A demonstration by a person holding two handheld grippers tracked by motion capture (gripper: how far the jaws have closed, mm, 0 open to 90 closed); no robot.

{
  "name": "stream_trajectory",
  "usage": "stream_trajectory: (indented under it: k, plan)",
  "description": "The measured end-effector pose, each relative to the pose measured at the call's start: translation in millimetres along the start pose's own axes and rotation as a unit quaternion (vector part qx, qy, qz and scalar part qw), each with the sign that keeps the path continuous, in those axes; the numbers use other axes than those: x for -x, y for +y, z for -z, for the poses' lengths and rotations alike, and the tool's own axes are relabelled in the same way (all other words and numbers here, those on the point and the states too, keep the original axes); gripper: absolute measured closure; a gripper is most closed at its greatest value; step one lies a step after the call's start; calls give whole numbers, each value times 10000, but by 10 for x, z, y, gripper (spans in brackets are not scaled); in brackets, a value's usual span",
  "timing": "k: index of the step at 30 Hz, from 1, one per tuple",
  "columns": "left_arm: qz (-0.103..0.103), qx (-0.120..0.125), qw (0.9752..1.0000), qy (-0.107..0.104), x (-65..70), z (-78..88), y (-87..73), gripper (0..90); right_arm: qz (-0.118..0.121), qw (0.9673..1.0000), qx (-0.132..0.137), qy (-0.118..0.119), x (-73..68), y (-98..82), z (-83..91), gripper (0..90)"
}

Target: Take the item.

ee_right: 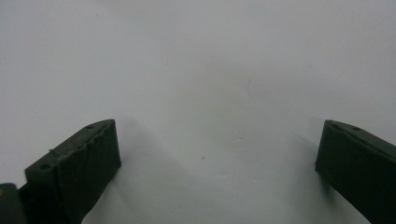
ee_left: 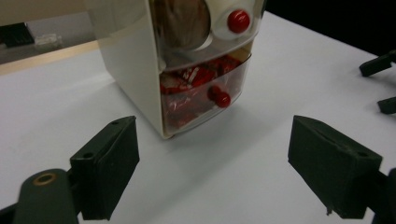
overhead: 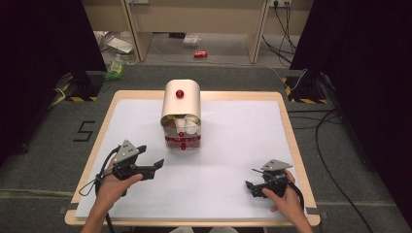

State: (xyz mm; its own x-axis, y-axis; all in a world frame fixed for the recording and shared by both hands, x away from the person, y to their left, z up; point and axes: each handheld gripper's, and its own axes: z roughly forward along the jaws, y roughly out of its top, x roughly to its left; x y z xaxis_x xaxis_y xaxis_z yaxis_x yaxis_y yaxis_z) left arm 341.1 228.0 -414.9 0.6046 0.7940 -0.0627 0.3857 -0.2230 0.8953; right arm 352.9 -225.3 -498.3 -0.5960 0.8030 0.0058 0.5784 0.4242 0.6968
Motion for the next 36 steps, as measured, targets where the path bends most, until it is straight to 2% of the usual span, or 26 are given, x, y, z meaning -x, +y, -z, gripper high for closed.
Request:
stream_trajectory:
  k: [13,20,28,36]
  plan:
    - [-474,37,9987,-166,218,-94,362,182,12,10000,-2,-2,2,0,0,4]
    - [-707,39,9974,-150,297,-170,535,184,12,10000,-2,-2,1,-1,0,4]
    - [-861,49,9962,-147,364,-266,684,188,12,10000,-3,-3,1,0,0,4]
    - [-886,37,9960,-94,355,-380,782,191,12,10000,-4,2,1,0,0,4]
